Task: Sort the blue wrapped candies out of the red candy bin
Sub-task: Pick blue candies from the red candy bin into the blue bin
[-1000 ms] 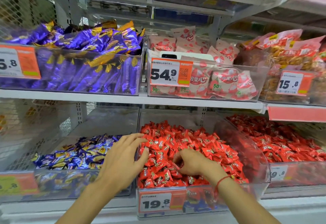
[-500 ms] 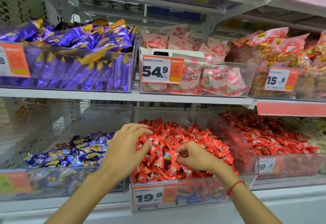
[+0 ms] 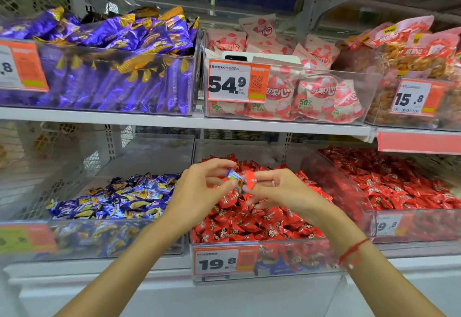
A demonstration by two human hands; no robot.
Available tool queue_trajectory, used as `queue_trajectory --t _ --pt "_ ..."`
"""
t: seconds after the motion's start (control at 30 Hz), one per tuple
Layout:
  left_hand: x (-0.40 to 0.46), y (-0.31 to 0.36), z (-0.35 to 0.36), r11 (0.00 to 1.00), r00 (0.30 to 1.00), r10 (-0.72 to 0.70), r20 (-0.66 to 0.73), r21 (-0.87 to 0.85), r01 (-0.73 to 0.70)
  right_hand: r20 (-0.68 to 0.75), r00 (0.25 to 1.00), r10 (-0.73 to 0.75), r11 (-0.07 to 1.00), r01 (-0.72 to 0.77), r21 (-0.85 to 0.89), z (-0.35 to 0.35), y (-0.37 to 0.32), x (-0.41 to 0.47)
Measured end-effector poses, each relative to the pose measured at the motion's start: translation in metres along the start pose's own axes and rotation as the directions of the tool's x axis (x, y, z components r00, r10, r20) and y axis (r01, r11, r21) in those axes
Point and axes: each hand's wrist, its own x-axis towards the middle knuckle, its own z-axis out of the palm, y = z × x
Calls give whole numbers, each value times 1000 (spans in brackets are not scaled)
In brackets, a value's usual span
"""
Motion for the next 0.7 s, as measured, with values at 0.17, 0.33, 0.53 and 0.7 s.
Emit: queue_trajectory --t 0.17,0.33,0.53,0.7 --pt "-6 -27 -21 998 927 -60 -370 -11 60 -205 978 22 988 -53 -145 -2 14 13" --pt "-19 -58 -35 967 906 -71 -417 195 165 -65 997 -50 927 23 -373 3 25 17" --pt "-18 -61 -25 881 983 72 -170 473 18 114 992 -47 776 108 -622 -7 24 -5" --pt "-2 -29 -14 765 933 360 -14 576 -287 -23 995 -102 747 61 -662 -42 39 -33"
